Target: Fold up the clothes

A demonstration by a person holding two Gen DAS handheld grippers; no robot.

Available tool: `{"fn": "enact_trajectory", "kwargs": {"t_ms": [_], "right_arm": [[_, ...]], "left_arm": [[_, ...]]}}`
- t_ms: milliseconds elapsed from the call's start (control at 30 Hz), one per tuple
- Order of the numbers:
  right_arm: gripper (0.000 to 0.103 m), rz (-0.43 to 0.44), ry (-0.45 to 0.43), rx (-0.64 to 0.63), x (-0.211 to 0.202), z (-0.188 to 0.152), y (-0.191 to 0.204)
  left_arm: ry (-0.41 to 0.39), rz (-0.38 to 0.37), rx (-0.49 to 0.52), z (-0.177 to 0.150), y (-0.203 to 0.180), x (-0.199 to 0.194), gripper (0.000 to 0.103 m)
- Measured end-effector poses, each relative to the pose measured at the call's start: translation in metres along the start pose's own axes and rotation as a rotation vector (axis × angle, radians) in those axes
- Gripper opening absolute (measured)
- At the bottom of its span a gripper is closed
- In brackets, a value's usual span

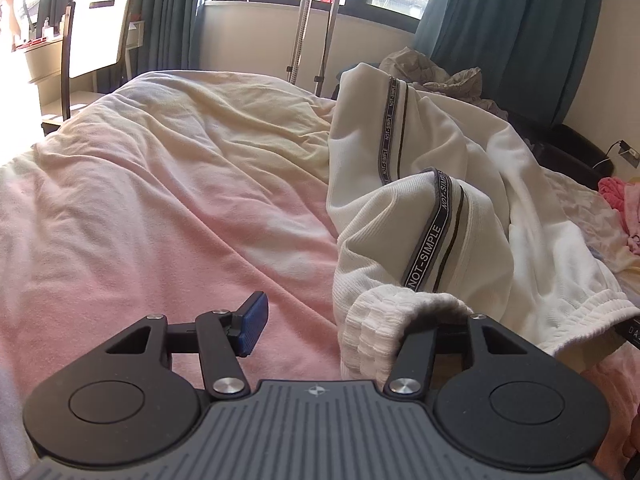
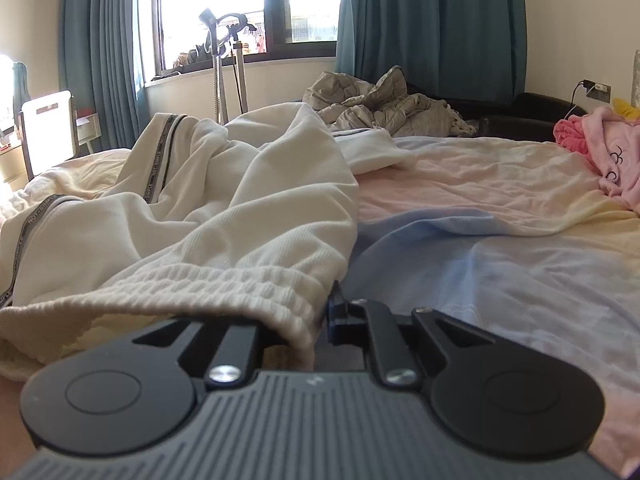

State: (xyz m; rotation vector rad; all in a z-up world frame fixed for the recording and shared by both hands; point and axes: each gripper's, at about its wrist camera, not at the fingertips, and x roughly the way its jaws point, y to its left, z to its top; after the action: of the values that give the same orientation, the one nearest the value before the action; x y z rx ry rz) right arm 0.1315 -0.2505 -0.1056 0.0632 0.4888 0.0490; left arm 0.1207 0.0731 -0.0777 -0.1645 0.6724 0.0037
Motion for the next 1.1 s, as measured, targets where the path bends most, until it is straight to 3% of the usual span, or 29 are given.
{"fn": "enact_trajectory", "kwargs": {"t_ms": [100,167,333,467,600,733,800,967,1100], "right_arm": [[0.013,-0.016,0.032,0.026,-0.001,-0.006,-0.004],[0.013,-0.019,0.032,0.019,-0.004,-0.008,-0.002],[0.012,-0.013,0.027,0.026,-0.019,-0.012,0.004],[0.012,0.076,-0.041,-0.001,-0.068,-0.006,0.027],[0.012,0.212,-0.097,-0.055,-0.114,-0.001,0.074],[0.013,0.359,-0.176,-0.082,-0.154,0.007,0.133],[0.013,0.429,-0.204,-0.077,-0.165,0.012,0.161],[0.014,0.593,-0.230,-0.092,-0.171,0.021,0.247],[0.014,0.679,-0.215,-0.112,-0.146,0.023,0.308]], "left_arm": [[-0.013,-0.020,0.025,-0.002,-0.009,0.001,0.038],[-0.061,-0.028,-0.006,0.006,-0.006,-0.011,0.014],[-0.182,-0.048,-0.083,0.026,-0.001,-0.039,0.013],[-0.298,-0.061,-0.166,0.057,0.017,-0.070,0.012],[-0.393,-0.040,-0.198,0.100,0.043,-0.094,0.012],[-0.440,-0.034,-0.258,0.143,0.080,-0.116,0.011],[-0.487,-0.020,-0.242,0.165,0.102,-0.131,0.011],[-0.520,0.062,-0.193,0.199,0.160,-0.140,0.011],[-0.490,0.155,-0.216,0.201,0.220,-0.112,0.011]]}}
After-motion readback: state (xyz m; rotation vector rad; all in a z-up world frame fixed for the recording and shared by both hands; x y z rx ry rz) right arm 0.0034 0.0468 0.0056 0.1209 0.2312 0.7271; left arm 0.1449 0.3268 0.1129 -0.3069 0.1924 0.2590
